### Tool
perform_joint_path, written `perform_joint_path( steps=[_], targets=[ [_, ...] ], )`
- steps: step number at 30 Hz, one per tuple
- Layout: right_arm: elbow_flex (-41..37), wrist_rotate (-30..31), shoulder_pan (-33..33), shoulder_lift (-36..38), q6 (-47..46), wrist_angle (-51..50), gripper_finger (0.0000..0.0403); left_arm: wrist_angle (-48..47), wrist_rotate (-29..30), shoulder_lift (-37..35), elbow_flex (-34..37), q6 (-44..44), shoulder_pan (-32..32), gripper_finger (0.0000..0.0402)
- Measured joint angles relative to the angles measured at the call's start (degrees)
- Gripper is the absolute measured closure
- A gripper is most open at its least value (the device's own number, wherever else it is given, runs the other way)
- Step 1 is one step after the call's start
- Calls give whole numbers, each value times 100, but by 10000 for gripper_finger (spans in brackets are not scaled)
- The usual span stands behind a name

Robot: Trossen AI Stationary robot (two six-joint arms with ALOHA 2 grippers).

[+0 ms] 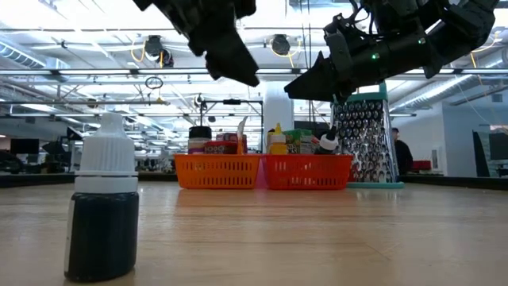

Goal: Pick & Place Kitchen Items
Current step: Put the blue food coloring bottle into the red bin

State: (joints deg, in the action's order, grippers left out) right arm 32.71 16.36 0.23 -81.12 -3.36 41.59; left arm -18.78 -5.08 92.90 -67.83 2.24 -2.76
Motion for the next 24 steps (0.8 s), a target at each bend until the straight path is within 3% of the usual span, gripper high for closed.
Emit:
perform_joint_path(
  steps=[12,24],
  targets=[
    [0,0,0,0,-2,-20,243,-146,113,15,39,337,-1517,217],
    [0,-1,0,0,-42,-4,243,197,1405,126,43,1087,-2749,217]
  ],
)
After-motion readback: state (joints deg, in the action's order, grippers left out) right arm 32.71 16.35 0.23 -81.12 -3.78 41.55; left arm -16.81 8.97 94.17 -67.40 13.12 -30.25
